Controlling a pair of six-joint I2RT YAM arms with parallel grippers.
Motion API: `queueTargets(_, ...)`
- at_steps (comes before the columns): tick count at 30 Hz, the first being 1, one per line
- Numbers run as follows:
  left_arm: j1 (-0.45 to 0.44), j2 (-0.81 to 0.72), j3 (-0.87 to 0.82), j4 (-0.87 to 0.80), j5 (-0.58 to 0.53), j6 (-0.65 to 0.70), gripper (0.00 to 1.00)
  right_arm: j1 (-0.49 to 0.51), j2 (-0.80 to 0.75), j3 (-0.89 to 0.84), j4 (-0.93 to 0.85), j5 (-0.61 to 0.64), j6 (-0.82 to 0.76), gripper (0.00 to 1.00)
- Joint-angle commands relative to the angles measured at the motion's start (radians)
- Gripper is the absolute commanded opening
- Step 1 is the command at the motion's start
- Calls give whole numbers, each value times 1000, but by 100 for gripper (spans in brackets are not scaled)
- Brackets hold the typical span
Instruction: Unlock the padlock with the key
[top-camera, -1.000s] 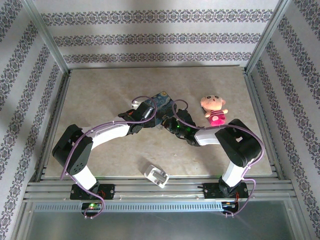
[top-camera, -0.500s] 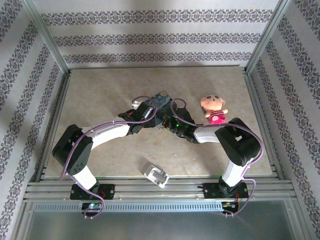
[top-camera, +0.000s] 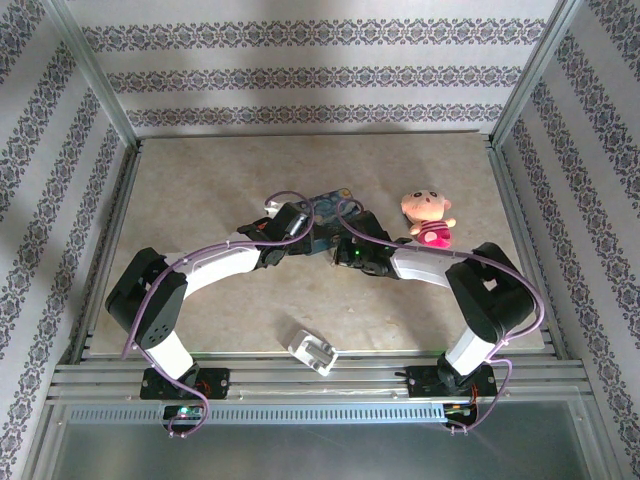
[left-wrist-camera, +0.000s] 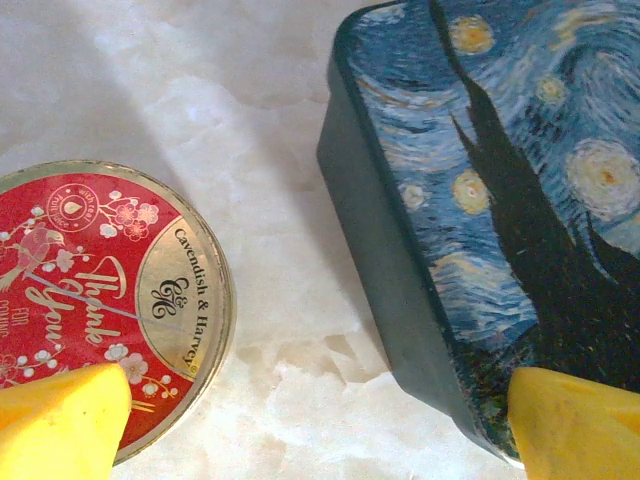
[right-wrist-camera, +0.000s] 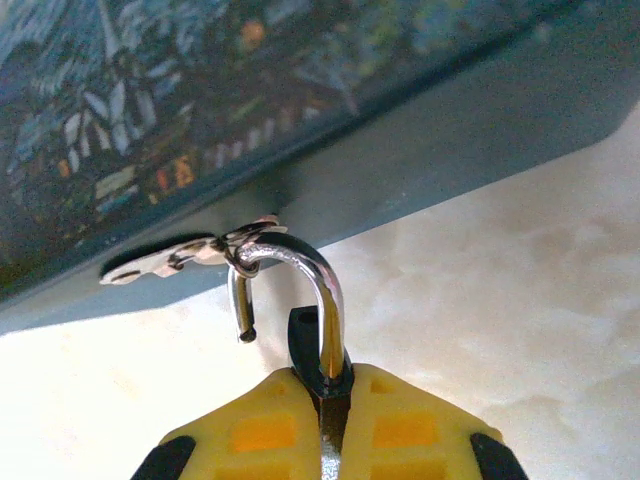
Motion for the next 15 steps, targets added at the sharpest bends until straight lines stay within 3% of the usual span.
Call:
queueTargets(1, 23, -16, 0, -62, 17, 34, 97, -17, -22, 14, -132, 87, -77, 0)
queueTargets(8, -5, -101, -21, 53, 80, 39, 99, -21, -16, 4, -68, 39, -16, 0)
queueTargets(15, -18, 3, 39, 51, 52, 42, 99, -32, -15, -24, -4, -8, 47, 0)
